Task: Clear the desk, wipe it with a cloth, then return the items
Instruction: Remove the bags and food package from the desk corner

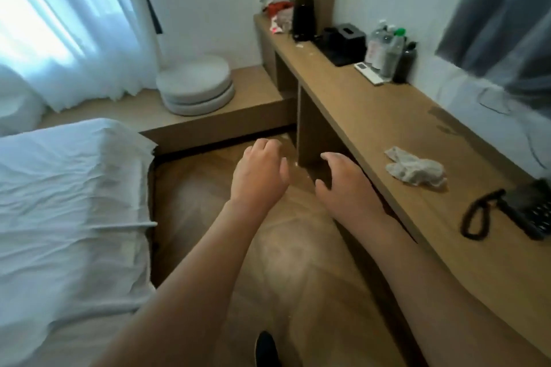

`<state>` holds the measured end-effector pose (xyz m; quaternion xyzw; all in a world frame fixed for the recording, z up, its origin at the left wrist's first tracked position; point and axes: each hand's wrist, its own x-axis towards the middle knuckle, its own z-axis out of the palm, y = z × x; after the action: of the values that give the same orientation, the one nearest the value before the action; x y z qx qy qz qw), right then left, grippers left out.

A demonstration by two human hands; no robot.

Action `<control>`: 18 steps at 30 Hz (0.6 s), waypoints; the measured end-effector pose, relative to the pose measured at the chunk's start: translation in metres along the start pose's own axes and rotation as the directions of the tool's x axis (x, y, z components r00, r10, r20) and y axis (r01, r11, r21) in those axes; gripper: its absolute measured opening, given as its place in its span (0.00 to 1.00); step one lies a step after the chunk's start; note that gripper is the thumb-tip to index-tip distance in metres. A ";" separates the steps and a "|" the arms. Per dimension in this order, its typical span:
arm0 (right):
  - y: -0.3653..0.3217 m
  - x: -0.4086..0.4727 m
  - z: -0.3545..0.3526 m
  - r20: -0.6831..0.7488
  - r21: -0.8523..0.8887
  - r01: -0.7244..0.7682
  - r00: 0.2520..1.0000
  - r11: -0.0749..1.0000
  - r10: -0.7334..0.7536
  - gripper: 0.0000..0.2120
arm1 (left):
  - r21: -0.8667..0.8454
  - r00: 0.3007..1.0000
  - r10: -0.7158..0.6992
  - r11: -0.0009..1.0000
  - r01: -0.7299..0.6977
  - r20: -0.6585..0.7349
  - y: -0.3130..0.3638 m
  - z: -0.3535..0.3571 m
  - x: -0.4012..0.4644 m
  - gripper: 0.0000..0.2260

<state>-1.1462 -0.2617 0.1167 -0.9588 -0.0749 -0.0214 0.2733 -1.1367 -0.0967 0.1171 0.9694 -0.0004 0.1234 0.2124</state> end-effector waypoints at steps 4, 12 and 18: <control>-0.057 0.041 0.022 0.025 -0.005 0.149 0.989 0.989 -0.149 0.26 | 0.022 0.991 -0.106 0.994 0.108 -0.085 -0.056 -0.035 0.013 0.15; -0.130 0.121 0.021 -0.039 -0.027 0.271 0.962 0.962 -0.272 0.27 | 0.081 0.976 -0.088 0.991 0.106 -0.198 -0.111 -0.099 0.084 0.14; -0.170 0.187 0.016 -0.091 -0.028 0.324 0.941 0.946 -0.325 0.27 | 0.087 0.960 -0.041 0.994 0.068 -0.276 -0.135 -0.132 0.151 0.14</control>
<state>-0.9880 -0.0863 0.2068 -0.9330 -0.2185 -0.1118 0.2633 -1.0150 0.0882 0.2136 0.9516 0.0615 0.2504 0.1671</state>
